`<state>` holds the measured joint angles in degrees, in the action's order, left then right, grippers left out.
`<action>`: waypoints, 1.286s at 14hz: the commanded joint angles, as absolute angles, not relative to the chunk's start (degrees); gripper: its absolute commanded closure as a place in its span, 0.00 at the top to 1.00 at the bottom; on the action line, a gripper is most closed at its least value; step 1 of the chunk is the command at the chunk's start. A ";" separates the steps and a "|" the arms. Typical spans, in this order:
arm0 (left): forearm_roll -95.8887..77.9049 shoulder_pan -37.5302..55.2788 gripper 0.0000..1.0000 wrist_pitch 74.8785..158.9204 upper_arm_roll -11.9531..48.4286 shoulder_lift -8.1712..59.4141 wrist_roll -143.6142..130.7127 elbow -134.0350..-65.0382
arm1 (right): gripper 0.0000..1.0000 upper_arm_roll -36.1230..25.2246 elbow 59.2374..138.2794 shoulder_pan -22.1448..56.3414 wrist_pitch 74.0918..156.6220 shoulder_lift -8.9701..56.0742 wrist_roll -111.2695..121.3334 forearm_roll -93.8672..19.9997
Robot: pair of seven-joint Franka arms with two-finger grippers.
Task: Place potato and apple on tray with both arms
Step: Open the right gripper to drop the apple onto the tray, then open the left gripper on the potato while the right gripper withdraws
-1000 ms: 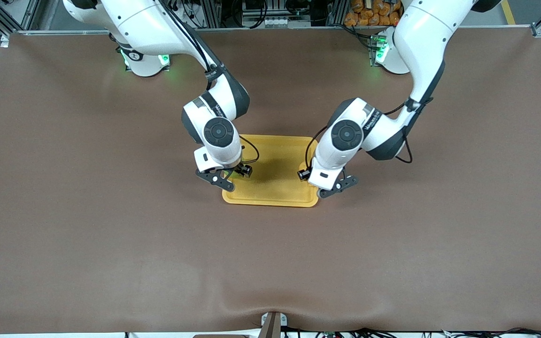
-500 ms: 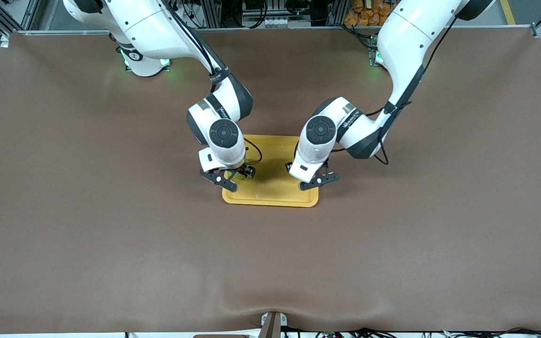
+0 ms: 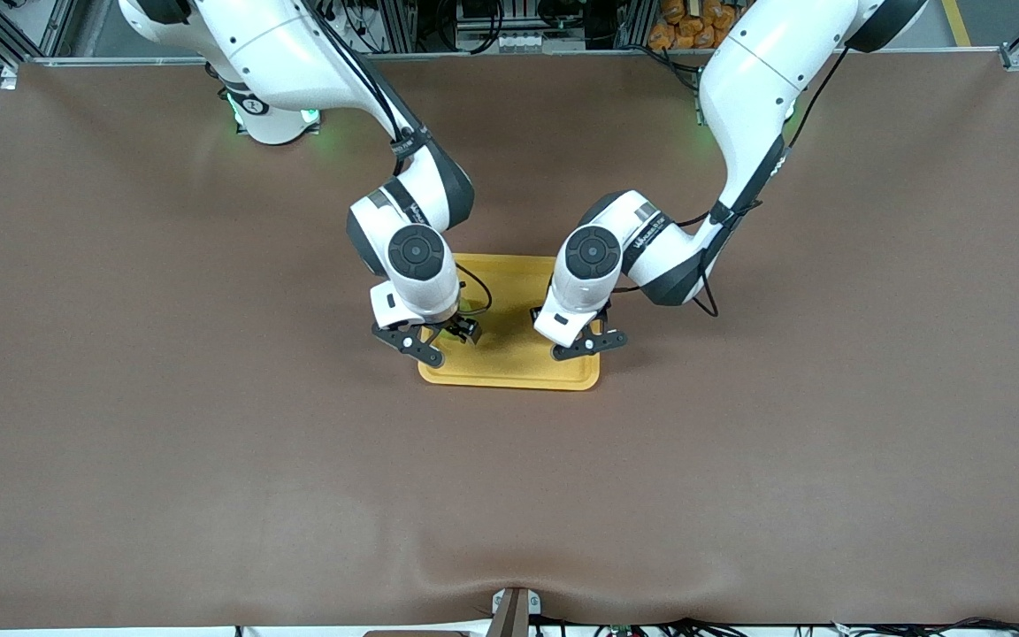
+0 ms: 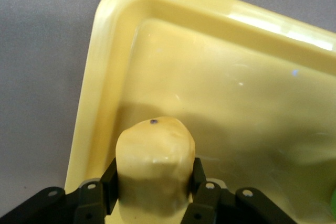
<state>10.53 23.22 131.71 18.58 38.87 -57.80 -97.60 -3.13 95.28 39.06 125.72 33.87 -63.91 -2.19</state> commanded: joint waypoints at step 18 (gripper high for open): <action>16.08 24.26 1.00 126.74 18.19 39.03 -55.63 -95.71 | 1.00 -2.46 101.25 1.25 105.39 10.29 -6.01 -5.97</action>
<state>14.73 23.68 128.06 18.55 39.13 -54.15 -97.03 -3.78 98.95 5.32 106.55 13.44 -10.54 -3.93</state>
